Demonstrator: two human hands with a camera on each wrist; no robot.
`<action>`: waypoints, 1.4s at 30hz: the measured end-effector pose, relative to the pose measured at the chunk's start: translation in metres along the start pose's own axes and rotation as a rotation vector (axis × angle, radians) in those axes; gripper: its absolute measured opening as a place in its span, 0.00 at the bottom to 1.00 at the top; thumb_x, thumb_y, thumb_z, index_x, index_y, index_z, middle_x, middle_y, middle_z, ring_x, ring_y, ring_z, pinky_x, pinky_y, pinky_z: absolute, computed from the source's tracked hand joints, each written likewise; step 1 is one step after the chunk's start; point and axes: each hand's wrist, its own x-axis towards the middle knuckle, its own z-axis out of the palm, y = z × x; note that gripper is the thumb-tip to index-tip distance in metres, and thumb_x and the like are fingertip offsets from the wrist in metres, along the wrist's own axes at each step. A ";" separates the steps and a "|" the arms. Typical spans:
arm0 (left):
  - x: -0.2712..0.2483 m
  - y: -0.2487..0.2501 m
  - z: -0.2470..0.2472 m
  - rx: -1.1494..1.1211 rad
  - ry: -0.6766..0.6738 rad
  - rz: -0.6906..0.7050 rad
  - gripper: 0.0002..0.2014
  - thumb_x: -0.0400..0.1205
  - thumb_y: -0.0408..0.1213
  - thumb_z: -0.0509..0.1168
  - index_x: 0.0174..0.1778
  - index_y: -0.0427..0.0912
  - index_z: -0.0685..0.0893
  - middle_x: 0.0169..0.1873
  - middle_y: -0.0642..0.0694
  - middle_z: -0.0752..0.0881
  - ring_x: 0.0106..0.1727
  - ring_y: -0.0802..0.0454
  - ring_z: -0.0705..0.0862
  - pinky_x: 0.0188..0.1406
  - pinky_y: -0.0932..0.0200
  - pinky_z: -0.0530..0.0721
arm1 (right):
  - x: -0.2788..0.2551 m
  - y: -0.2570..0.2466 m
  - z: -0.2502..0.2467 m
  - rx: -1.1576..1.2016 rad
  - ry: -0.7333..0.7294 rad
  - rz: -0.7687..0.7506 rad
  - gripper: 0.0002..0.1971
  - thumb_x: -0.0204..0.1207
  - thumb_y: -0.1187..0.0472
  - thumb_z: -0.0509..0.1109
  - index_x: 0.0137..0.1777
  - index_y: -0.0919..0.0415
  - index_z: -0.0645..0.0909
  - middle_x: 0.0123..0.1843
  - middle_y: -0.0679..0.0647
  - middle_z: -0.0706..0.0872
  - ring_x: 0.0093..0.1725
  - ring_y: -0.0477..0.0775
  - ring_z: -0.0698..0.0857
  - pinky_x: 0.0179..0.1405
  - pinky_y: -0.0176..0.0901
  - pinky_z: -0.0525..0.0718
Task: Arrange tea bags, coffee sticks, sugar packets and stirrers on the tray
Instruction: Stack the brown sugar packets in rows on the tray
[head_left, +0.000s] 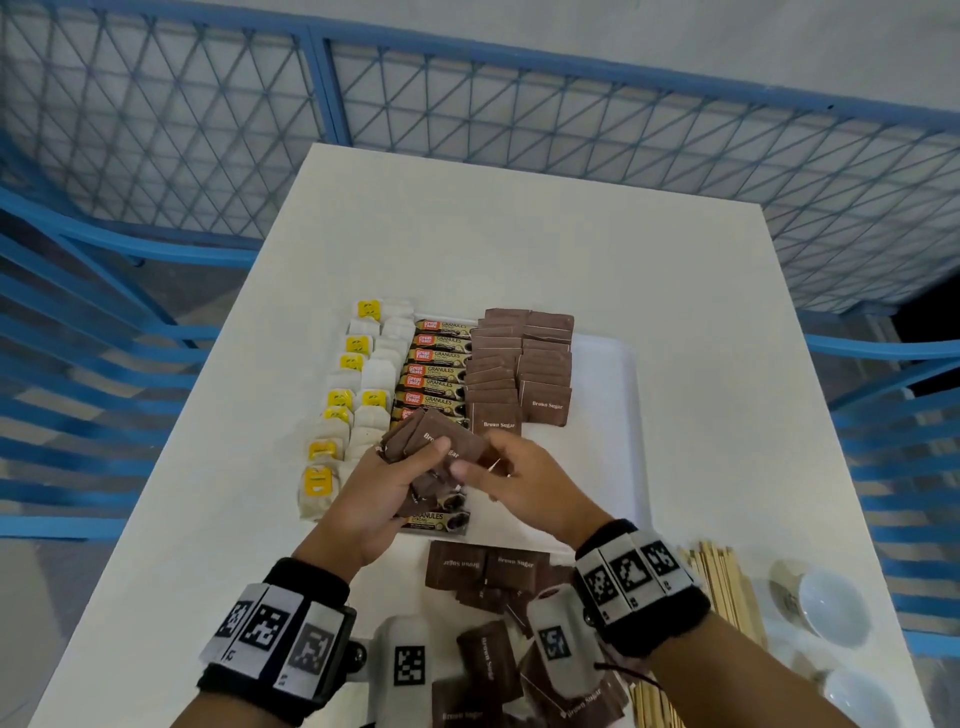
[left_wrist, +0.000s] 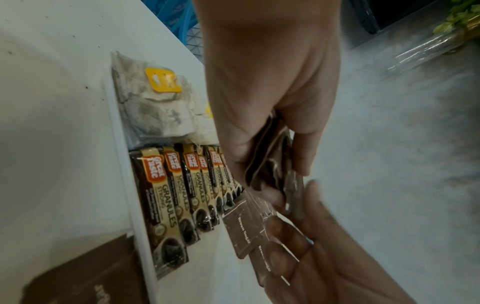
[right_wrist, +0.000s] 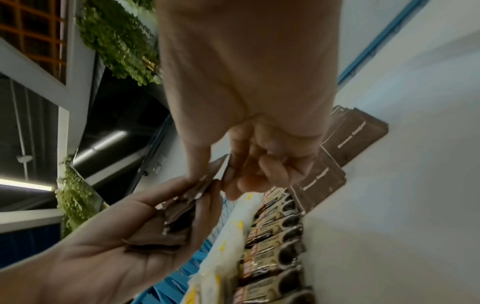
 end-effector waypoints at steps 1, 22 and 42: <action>0.000 0.000 -0.001 -0.012 0.002 -0.001 0.08 0.80 0.32 0.65 0.52 0.40 0.86 0.41 0.41 0.90 0.40 0.49 0.89 0.32 0.60 0.86 | 0.000 0.001 0.001 0.019 0.014 -0.011 0.06 0.76 0.56 0.71 0.40 0.52 0.77 0.34 0.45 0.81 0.29 0.36 0.77 0.33 0.29 0.76; -0.001 -0.007 -0.008 -0.148 0.057 -0.074 0.08 0.81 0.21 0.59 0.50 0.34 0.82 0.32 0.40 0.90 0.33 0.46 0.90 0.30 0.57 0.89 | 0.001 0.025 -0.057 0.178 0.411 0.143 0.07 0.77 0.68 0.69 0.40 0.57 0.81 0.35 0.51 0.85 0.34 0.46 0.82 0.34 0.32 0.82; 0.001 -0.011 -0.009 -0.042 0.096 0.010 0.13 0.75 0.23 0.69 0.52 0.40 0.85 0.34 0.48 0.91 0.34 0.55 0.89 0.27 0.64 0.85 | 0.039 0.063 -0.066 -0.095 0.624 0.262 0.12 0.70 0.60 0.76 0.34 0.56 0.74 0.39 0.53 0.84 0.42 0.52 0.81 0.40 0.36 0.77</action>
